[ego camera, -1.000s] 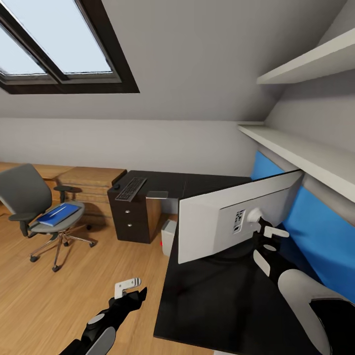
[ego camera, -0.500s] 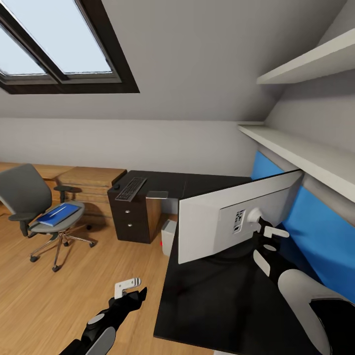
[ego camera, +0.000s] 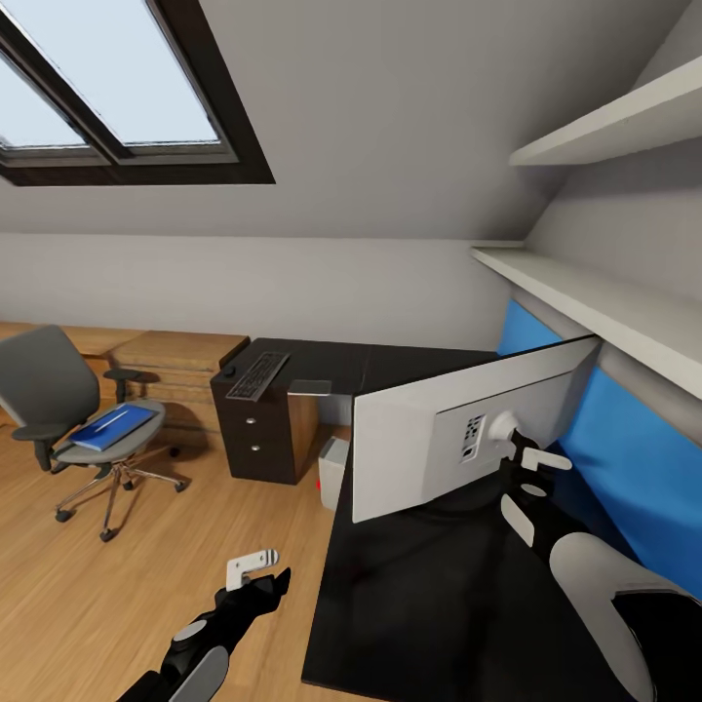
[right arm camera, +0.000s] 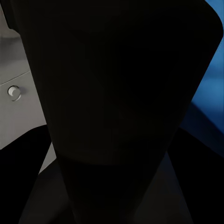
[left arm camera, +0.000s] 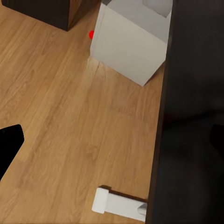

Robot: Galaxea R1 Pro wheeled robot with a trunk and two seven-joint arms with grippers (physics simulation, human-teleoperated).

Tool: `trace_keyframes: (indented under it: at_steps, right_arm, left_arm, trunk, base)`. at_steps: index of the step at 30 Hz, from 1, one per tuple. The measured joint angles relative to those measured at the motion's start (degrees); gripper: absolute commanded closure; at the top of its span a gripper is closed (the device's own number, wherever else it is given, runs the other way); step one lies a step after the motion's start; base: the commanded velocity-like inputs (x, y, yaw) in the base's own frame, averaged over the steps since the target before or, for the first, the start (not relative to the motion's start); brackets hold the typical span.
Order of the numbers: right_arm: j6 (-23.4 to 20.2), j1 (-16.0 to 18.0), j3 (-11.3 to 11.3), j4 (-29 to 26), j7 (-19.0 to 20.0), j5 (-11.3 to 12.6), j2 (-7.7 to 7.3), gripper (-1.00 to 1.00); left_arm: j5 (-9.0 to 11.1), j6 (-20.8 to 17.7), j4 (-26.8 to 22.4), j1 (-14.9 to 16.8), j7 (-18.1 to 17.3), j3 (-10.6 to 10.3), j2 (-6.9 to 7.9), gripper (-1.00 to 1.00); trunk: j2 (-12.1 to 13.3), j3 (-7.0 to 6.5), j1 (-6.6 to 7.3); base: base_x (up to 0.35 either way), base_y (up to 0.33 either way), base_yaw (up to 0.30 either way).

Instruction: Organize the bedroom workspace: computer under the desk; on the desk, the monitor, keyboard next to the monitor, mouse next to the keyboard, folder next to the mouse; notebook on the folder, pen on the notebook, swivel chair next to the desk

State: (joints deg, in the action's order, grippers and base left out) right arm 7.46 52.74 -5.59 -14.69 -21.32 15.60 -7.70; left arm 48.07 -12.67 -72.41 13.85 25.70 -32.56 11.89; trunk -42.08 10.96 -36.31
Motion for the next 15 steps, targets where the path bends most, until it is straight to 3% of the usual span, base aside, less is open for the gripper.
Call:
trace_keyframes:
  at_steps: [6, 11, 15]
  right_arm:
    - [0.0, 0.0, 0.2, 0.0, 0.0, 0.0, 0.0, 1.0]
    - [0.0, 0.0, 0.1, 0.0, 0.0, 0.0, 0.0, 1.0]
    - [0.0, 0.0, 0.1, -0.1, 0.0, 0.0, 0.0, 1.0]
  left_arm:
    - [0.0, 0.0, 0.0, 0.0, 0.0, 0.0, 0.0, -1.0]
    - [0.1, 0.0, 0.0, 0.0, 0.0, 0.0, 0.0, -1.0]
    - [0.1, 0.0, 0.0, 0.0, 0.0, 0.0, 0.0, -1.0]
  trunk:
    - [0.0, 0.0, 0.0]
    - [0.0, 0.0, 0.03]
    - [0.0, 0.0, 0.0]
  base:
    - [0.024, 0.0, 0.0]
    - [0.251, 0.0, 0.0]
    - [0.051, 0.0, 0.0]
